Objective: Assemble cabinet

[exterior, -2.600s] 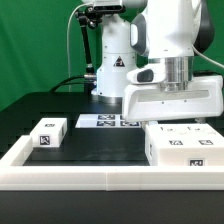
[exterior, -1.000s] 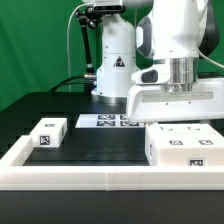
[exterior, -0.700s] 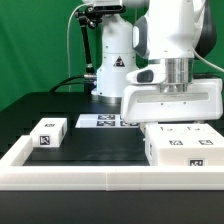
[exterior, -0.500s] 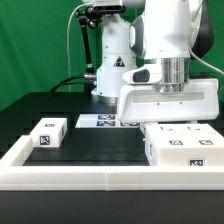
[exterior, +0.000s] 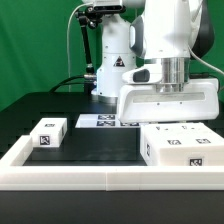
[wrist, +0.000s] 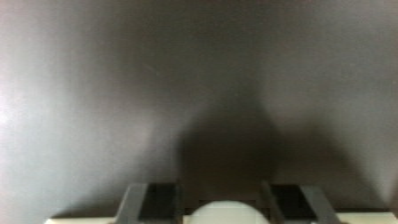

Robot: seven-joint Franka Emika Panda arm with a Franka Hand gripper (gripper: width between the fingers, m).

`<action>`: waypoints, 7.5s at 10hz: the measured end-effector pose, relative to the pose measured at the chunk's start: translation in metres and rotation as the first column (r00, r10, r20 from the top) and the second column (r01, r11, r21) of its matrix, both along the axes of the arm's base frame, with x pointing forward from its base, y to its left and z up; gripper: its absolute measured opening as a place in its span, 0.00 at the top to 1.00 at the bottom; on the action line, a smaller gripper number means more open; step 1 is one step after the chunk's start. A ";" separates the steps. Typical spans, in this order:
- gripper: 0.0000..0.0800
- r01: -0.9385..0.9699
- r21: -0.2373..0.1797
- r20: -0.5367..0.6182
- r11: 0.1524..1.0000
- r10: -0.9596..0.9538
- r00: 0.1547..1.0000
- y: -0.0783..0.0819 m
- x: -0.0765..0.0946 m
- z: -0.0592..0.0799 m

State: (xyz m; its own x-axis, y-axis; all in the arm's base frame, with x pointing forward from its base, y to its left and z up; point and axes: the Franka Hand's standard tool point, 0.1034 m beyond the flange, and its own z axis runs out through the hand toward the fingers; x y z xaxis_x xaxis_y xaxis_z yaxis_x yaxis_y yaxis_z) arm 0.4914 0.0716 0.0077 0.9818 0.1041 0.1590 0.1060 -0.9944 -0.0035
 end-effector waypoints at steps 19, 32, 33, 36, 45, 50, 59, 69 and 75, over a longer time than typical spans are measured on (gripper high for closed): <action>0.73 -0.028 0.000 -0.071 1.000 0.028 0.997 -0.003 -0.003 0.056; 0.74 -0.022 0.006 -0.170 1.000 0.023 0.985 0.006 0.025 0.118; 0.75 -0.022 0.006 -0.166 1.000 0.023 0.986 0.006 0.024 0.116; 0.75 -0.022 0.006 -0.166 1.000 0.023 0.986 0.006 0.024 0.116; 0.82 -0.027 0.006 -0.178 1.000 0.028 0.984 0.007 0.045 0.128; 0.14 -0.027 0.006 -0.179 1.000 0.028 0.984 0.007 0.045 0.128; 0.00 -0.004 -0.027 -0.149 1.000 0.000 0.989 -0.085 -0.018 0.088; 0.00 -0.061 -0.040 -0.162 0.997 0.054 0.985 -0.157 -0.031 0.069; 0.00 -0.098 -0.054 -0.192 0.994 0.086 0.978 -0.230 -0.060 0.043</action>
Offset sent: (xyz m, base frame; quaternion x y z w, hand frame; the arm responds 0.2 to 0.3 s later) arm 0.0000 0.0000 0.0000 0.0000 0.0000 0.0000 1.0000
